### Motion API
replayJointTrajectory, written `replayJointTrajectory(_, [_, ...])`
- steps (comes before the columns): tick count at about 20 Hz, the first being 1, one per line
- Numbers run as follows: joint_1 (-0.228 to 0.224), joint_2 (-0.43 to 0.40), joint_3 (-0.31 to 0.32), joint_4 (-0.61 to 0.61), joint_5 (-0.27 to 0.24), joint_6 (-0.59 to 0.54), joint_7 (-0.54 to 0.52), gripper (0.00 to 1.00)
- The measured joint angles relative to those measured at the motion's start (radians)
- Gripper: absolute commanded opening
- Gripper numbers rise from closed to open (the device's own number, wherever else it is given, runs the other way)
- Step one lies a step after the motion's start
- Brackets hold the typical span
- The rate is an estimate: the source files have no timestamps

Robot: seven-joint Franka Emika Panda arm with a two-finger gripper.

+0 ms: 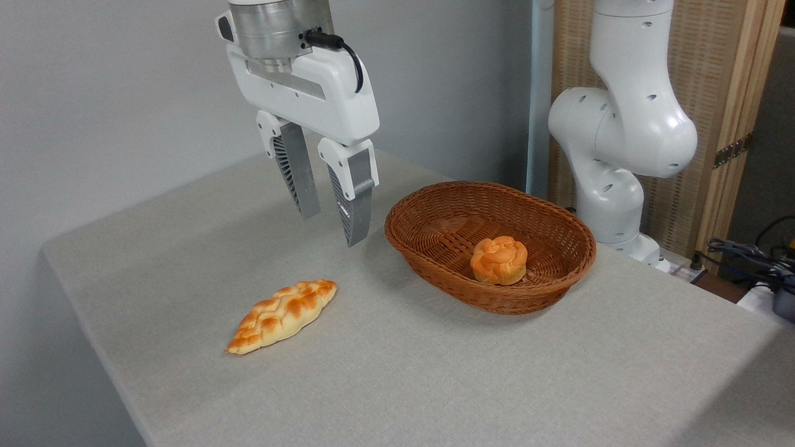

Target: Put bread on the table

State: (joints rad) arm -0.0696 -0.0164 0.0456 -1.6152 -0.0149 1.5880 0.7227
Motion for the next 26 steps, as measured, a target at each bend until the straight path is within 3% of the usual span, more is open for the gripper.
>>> replayJointTrajectory(19, [0.003,-0.039,0.021,-0.023,0.000,-0.043,0.022,1.00])
replayJointTrajectory(26, [0.003,-0.206,0.030,-0.239,0.000,-0.051,0.113,1.00])
